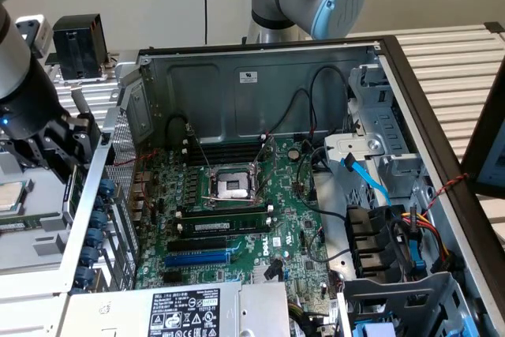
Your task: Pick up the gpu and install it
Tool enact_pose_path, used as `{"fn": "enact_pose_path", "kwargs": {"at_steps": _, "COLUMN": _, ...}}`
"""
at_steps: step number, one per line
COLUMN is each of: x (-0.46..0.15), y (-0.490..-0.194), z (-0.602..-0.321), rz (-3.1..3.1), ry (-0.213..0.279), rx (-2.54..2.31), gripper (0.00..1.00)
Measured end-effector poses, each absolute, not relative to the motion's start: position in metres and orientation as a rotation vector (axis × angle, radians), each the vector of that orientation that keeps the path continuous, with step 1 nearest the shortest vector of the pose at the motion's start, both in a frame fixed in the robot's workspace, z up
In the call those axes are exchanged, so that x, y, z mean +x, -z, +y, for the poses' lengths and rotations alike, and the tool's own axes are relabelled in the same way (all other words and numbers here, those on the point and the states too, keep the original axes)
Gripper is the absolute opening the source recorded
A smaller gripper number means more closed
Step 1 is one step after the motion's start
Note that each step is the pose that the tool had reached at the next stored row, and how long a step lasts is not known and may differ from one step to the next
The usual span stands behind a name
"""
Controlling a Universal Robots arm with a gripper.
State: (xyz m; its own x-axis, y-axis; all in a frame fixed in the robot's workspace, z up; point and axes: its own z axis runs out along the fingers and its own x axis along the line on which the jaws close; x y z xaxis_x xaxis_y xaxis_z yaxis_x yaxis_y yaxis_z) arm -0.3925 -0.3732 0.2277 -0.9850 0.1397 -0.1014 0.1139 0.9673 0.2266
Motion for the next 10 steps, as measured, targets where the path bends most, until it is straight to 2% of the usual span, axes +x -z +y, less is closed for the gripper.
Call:
{"fn": "enact_pose_path", "kwargs": {"at_steps": 5, "x": -0.3928, "y": -0.2268, "z": -0.3729, "rz": 2.996, "ry": -0.334, "rx": 0.216, "gripper": 0.51}}
{"fn": "enact_pose_path", "kwargs": {"at_steps": 6, "x": -0.3927, "y": -0.2267, "z": -0.3728, "rz": 2.994, "ry": -0.334, "rx": 0.219, "gripper": 0.49}}
{"fn": "enact_pose_path", "kwargs": {"at_steps": 7, "x": -0.3928, "y": -0.2266, "z": -0.3724, "rz": 2.993, "ry": -0.334, "rx": 0.22, "gripper": 0.42}}
{"fn": "enact_pose_path", "kwargs": {"at_steps": 8, "x": -0.3927, "y": -0.2266, "z": -0.3724, "rz": 2.991, "ry": -0.333, "rx": 0.221, "gripper": 0.42}}
{"fn": "enact_pose_path", "kwargs": {"at_steps": 9, "x": -0.3927, "y": -0.2266, "z": -0.3723, "rz": 2.988, "ry": -0.333, "rx": 0.222, "gripper": 0.35}}
{"fn": "enact_pose_path", "kwargs": {"at_steps": 10, "x": -0.3928, "y": -0.2265, "z": -0.3721, "rz": 2.984, "ry": -0.333, "rx": 0.222, "gripper": 0.35}}
